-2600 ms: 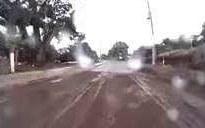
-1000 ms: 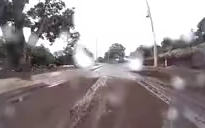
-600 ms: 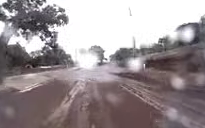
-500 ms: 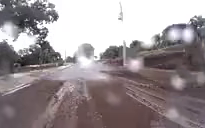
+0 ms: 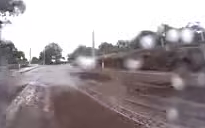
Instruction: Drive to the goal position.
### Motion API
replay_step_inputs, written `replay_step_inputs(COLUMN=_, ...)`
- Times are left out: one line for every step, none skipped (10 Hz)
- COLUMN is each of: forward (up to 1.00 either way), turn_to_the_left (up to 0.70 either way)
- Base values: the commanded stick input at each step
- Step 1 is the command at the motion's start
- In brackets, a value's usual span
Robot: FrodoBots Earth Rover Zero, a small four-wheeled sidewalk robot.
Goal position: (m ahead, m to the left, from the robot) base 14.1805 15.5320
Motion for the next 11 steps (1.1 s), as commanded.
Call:
replay_step_inputs(forward=0.85, turn_to_the_left=-0.27)
replay_step_inputs(forward=0.85, turn_to_the_left=-0.27)
replay_step_inputs(forward=0.85, turn_to_the_left=-0.03)
replay_step_inputs(forward=0.85, turn_to_the_left=0.0)
replay_step_inputs(forward=0.85, turn_to_the_left=0.0)
replay_step_inputs(forward=0.85, turn_to_the_left=0.0)
replay_step_inputs(forward=0.85, turn_to_the_left=0.0)
replay_step_inputs(forward=0.85, turn_to_the_left=0.0)
replay_step_inputs(forward=0.85, turn_to_the_left=0.27)
replay_step_inputs(forward=0.85, turn_to_the_left=0.27)
replay_step_inputs(forward=0.85, turn_to_the_left=0.27)
